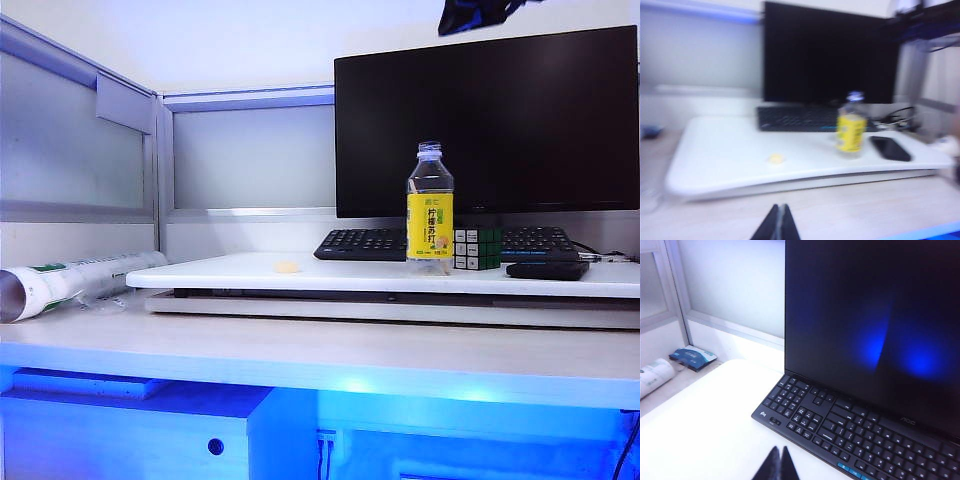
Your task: Grab a stick from the table and stick it in a plastic bottle.
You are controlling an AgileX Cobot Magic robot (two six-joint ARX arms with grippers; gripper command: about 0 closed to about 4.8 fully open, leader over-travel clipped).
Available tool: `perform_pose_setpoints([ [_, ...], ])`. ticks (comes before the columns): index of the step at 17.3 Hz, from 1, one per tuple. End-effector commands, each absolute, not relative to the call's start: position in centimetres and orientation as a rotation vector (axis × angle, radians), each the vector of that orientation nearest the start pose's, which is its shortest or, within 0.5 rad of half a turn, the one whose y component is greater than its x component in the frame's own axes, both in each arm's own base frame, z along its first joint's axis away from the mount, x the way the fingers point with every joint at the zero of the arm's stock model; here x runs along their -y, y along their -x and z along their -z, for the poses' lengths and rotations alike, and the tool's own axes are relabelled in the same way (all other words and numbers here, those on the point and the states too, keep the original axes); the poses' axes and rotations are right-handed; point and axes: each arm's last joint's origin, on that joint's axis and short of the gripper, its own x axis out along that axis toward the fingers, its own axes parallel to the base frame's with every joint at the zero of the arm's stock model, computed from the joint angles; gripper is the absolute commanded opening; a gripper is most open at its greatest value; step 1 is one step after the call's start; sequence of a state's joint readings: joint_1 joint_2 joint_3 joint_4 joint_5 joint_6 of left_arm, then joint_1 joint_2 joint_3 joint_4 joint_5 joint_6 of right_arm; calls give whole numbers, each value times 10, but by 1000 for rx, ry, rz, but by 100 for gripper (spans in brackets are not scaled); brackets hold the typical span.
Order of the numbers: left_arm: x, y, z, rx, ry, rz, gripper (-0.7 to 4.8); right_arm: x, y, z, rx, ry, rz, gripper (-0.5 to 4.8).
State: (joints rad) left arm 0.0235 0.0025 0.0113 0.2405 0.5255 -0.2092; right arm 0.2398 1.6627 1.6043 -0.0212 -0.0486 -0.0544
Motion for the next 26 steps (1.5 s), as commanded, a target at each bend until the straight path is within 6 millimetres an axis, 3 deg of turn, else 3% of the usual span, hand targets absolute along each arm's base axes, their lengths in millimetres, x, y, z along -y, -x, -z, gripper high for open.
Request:
perform_pose_setpoints([
  [1, 11, -92, -187, 186, 60, 464, -5, -87, -359, -420, -29, 56, -281, -9],
  [6, 8, -94, -184, 162, 63, 357, -5, -62, -318, -410, -50, 57, -235, -9],
  [11, 7, -95, -177, 97, 37, 291, -5, -32, -263, -374, -87, 47, -163, -9],
  [13, 6, -96, -175, 82, 43, 267, -5, -22, -231, -350, -83, -17, -135, -9],
  [21, 2, -97, -167, 9, 10, 115, -5, -15, -159, -270, -125, -59, -117, -9],
  [26, 1, -97, -158, -87, -46, 109, -5, -12, -129, -233, -97, -99, -102, -9],
])
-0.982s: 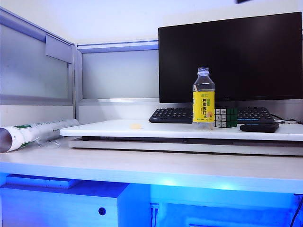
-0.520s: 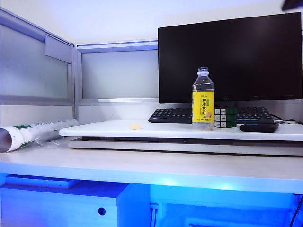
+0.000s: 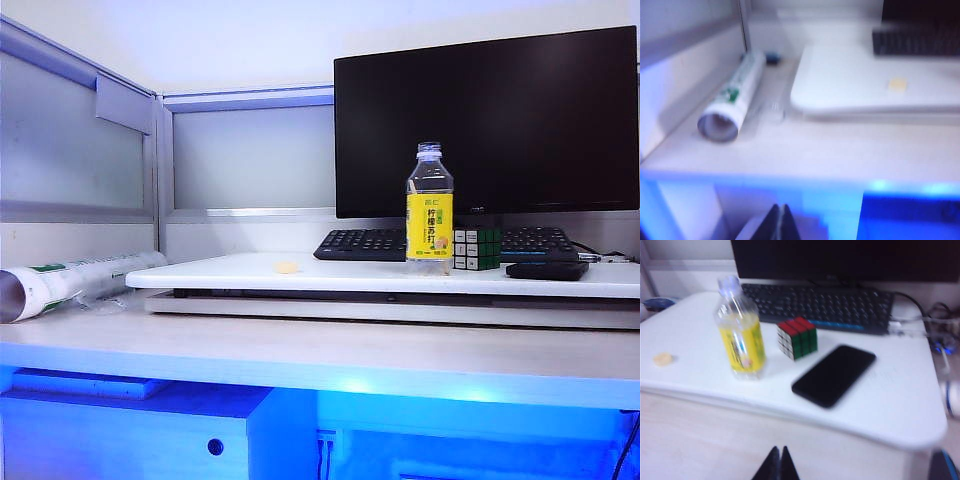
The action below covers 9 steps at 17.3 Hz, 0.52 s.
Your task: Grab a stick from the table and stick it in a plastic bottle.
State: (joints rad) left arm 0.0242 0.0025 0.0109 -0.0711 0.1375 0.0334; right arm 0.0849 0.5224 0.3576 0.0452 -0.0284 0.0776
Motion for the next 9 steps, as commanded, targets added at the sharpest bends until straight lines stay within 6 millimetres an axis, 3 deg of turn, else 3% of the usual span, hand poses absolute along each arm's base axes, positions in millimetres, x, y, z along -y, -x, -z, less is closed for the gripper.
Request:
perform_pose_setpoints([
  [1, 1, -97, -157, -98, -45, 107, -5, -11, -124, -225, -87, -102, -102, -9],
  [9, -1, -96, -150, -171, -47, 16, -5, -8, -89, -178, -109, -101, -99, -9],
])
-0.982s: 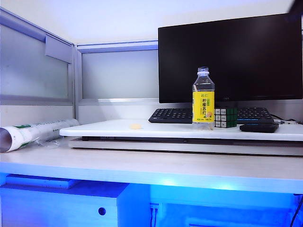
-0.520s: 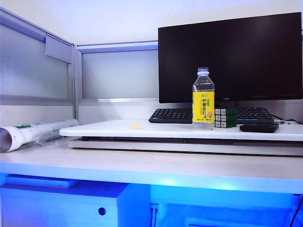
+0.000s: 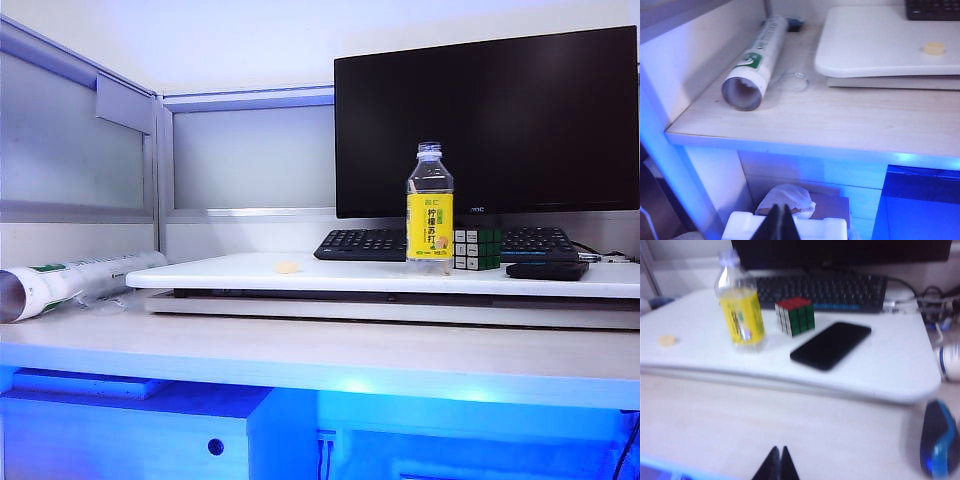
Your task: Grab a stick from the table and stick it in a plastic bottle.
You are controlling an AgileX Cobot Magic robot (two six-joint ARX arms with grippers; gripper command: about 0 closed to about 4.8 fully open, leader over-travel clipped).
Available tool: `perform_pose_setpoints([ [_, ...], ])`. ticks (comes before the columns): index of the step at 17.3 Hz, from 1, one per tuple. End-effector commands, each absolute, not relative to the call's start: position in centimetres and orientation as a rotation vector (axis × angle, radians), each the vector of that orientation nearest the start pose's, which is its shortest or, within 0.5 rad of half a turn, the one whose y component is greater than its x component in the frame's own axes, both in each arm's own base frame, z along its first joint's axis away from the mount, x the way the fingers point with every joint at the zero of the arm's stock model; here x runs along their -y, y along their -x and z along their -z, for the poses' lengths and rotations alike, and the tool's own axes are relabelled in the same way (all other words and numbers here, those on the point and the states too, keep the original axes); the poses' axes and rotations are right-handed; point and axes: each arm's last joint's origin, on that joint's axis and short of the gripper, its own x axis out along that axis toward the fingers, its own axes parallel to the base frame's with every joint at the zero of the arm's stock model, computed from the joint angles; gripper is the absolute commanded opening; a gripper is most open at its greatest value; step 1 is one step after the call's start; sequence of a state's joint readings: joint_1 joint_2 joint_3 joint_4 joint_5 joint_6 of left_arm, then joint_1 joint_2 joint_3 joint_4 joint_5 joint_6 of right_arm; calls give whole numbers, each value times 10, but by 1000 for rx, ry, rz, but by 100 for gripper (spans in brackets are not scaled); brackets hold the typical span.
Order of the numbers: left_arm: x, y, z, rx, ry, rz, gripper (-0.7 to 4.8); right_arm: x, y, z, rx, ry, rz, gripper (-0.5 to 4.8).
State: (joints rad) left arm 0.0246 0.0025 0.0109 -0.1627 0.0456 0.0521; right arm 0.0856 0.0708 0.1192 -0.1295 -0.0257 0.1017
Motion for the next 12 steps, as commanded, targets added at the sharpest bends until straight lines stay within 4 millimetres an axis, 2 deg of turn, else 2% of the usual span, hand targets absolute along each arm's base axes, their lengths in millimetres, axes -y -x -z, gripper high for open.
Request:
perform_pose_setpoints([
  [1, -1, -96, -150, -171, -47, 15, -5, -8, -90, -175, -130, -101, -99, -9],
  [5, -2, -96, -149, -174, -47, 13, -5, -9, -92, -157, -204, -98, -97, -9],
  [12, -1, -96, -150, -171, -11, 20, -4, -9, -92, -149, -256, -92, -93, -9],
])
